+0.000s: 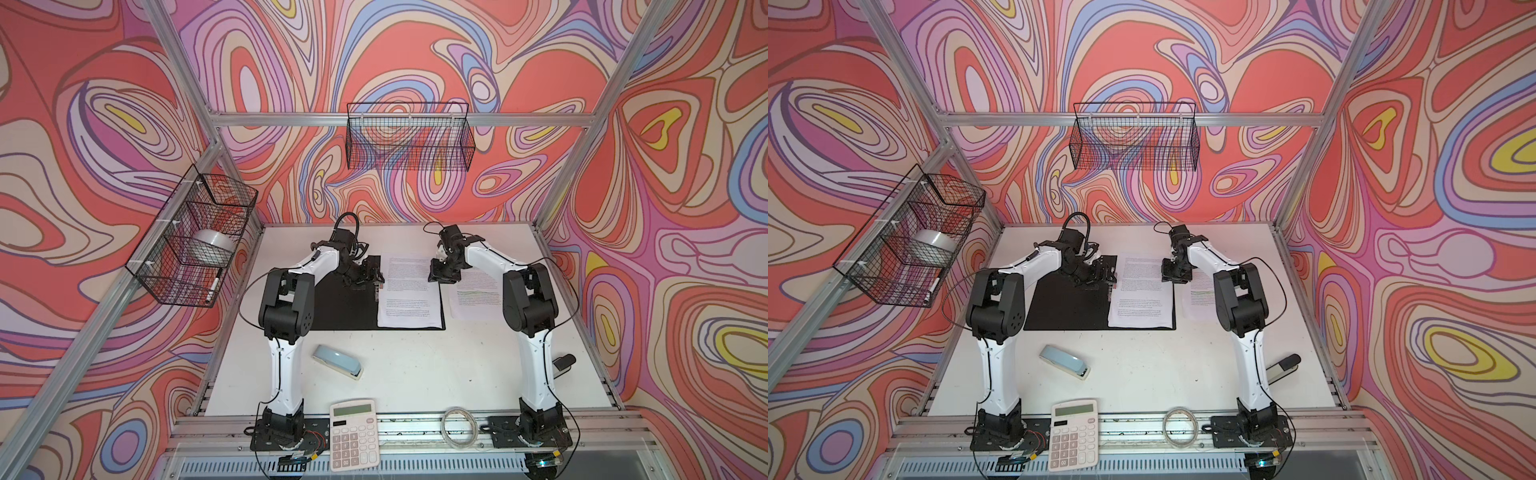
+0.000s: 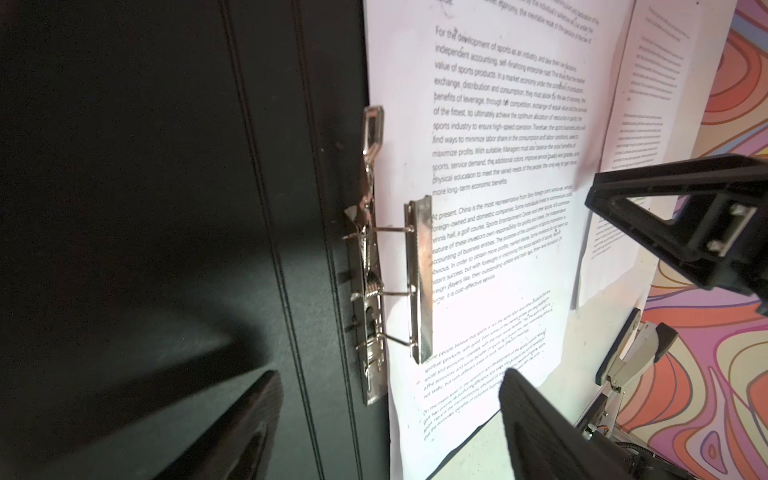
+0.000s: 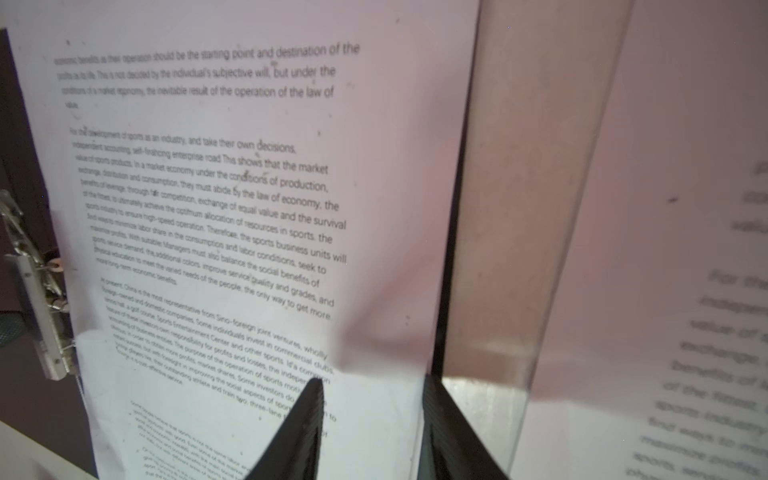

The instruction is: Put the files into the folder

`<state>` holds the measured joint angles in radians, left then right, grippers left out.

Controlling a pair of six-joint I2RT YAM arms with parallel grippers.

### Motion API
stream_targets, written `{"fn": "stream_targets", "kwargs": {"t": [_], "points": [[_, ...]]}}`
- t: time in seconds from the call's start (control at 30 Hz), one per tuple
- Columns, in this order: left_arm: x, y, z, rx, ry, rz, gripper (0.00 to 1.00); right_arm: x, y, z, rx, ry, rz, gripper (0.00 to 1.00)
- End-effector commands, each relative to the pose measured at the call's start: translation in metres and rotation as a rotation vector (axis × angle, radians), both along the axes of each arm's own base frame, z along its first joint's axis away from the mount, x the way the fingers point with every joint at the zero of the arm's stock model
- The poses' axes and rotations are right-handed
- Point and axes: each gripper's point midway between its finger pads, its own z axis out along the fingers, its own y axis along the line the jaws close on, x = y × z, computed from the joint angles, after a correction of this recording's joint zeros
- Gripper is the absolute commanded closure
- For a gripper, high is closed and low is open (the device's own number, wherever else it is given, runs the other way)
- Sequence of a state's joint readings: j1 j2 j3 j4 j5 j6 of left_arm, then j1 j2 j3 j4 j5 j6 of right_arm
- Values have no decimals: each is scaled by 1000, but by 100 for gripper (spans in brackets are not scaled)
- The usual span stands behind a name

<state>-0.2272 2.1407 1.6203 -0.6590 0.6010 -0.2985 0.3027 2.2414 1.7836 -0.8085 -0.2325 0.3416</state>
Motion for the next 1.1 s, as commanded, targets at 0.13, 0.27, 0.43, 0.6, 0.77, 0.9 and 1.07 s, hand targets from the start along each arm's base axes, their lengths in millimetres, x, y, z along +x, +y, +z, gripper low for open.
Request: {"fn": "stream_targets", "kwargs": {"t": [0.13,0.27,0.43,0.6,0.77,0.9,1.07], "points": [[-9,7,39,13,-46,-28,20,9,-11,42,-50,-107,-62,58],[-17,5,48,-4,-56,-54,23,-2,-2,53,28,-104,-57,60],[-33,1,48,-17,-49,-101,26,-32,17,57,141,-63,-40,63],[-59,-11,41,-22,-36,-194,30,-68,27,51,184,1,-21,66],[-77,-24,32,-23,-10,-254,32,-96,30,44,191,42,-23,68],[-90,-35,24,-26,30,-295,34,-113,33,39,201,69,-26,69],[-102,-42,18,-21,52,-333,37,-121,30,32,193,88,-48,70]]}}
